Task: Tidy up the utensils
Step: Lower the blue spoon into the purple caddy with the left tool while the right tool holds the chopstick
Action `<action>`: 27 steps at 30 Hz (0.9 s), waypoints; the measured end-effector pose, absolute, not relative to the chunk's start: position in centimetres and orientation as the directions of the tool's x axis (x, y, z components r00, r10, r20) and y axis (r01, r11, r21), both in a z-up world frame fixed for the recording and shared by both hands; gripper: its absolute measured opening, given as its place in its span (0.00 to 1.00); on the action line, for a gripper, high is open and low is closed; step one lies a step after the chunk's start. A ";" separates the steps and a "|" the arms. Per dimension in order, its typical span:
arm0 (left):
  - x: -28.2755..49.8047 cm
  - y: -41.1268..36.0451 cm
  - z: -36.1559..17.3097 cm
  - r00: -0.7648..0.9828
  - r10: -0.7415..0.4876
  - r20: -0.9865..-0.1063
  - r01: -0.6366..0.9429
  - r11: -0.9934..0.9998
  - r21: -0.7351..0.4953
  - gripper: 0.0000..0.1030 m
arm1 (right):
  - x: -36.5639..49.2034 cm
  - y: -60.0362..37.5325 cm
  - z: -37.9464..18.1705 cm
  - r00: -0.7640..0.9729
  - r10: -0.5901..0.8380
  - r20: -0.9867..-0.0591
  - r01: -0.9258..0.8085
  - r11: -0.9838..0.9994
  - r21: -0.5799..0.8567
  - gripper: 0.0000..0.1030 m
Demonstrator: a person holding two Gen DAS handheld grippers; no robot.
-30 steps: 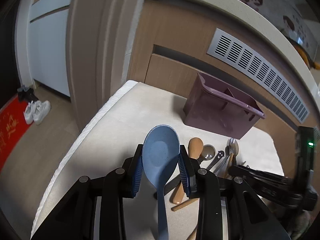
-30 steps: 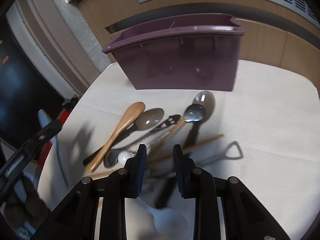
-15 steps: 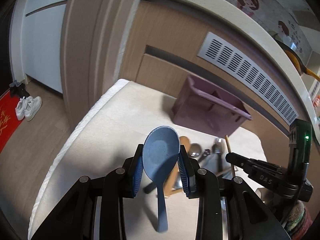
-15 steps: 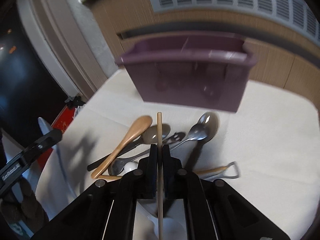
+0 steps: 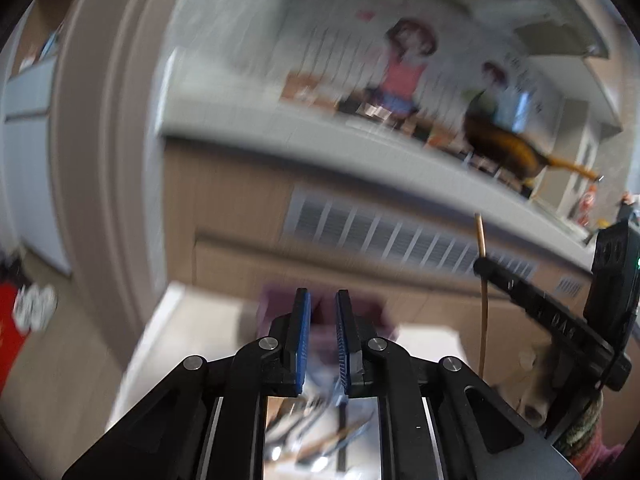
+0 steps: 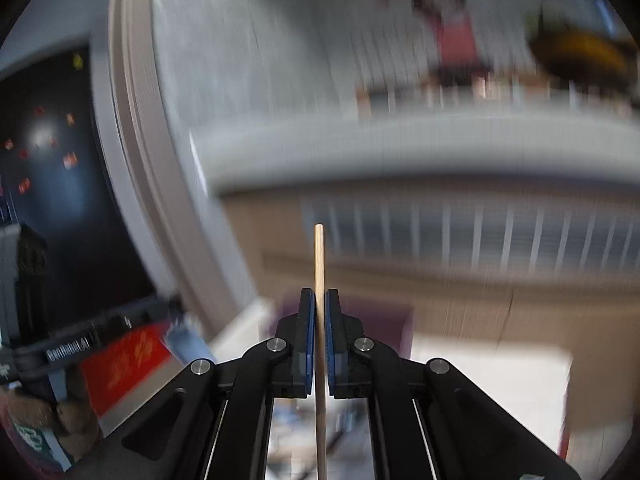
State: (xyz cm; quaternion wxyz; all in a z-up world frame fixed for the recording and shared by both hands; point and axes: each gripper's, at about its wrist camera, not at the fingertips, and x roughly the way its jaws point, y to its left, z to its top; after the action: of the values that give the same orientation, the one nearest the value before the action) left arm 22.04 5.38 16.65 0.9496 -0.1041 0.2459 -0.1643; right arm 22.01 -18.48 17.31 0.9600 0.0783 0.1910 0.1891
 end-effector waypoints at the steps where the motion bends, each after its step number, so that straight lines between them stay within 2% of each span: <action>1: 22.6 5.0 18.0 0.832 -0.368 -0.415 0.275 0.923 -0.268 0.11 | 22.4 -18.7 19.0 0.873 0.389 -0.294 -0.337 0.917 0.212 0.05; 4: 23.8 4.3 19.6 0.833 -0.377 -0.404 0.297 0.922 -0.249 0.11 | 23.5 -18.9 22.1 0.898 0.371 -0.236 -0.334 0.925 0.183 0.05; 7: 24.5 4.1 18.0 0.819 -0.367 -0.442 0.289 0.928 -0.234 0.11 | 23.9 -19.1 22.5 0.905 0.359 -0.227 -0.330 0.931 0.156 0.05; 9: 25.4 4.2 15.4 0.787 -0.357 -0.503 0.269 0.933 -0.240 0.11 | 23.9 -19.2 21.3 0.906 0.343 -0.249 -0.317 0.938 0.141 0.05; 13: 26.7 4.2 9.2 0.691 -0.346 -0.634 0.211 0.936 -0.281 0.13 | 23.7 -20.5 17.3 0.886 0.306 -0.349 -0.272 0.951 0.144 0.05; 15: 27.0 4.2 6.8 0.657 -0.335 -0.676 0.181 0.940 -0.290 0.17 | 23.5 -20.8 15.4 0.874 0.296 -0.386 -0.259 0.955 0.147 0.05; 16: 27.3 4.3 5.4 0.638 -0.326 -0.698 0.161 0.943 -0.292 0.27 | 23.6 -21.1 14.5 0.866 0.295 -0.404 -0.254 0.955 0.154 0.05; 17: 27.2 4.3 4.0 0.623 -0.313 -0.717 0.146 0.947 -0.287 0.42 | 23.6 -21.4 13.8 0.859 0.297 -0.417 -0.251 0.954 0.162 0.05; 19: 27.6 4.0 1.3 0.580 -0.286 -0.763 0.131 0.957 -0.260 0.52 | 23.5 -21.9 12.3 0.844 0.300 -0.446 -0.246 0.953 0.175 0.05; 22: 28.4 3.4 -2.0 0.501 -0.271 -0.822 0.160 0.962 -0.219 0.52 | 23.2 -22.5 10.2 0.822 0.307 -0.479 -0.246 0.951 0.188 0.05; 27: 30.5 3.1 -5.1 0.439 -0.208 -0.874 0.191 0.972 -0.135 0.52 | 22.6 -23.2 7.4 0.790 0.307 -0.531 -0.244 0.952 0.187 0.05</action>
State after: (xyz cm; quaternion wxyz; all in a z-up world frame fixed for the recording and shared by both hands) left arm 30.50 3.08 -5.06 0.8483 -0.0081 0.5163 -0.1175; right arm 22.63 -23.19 7.45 0.9445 0.0544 0.2893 0.1458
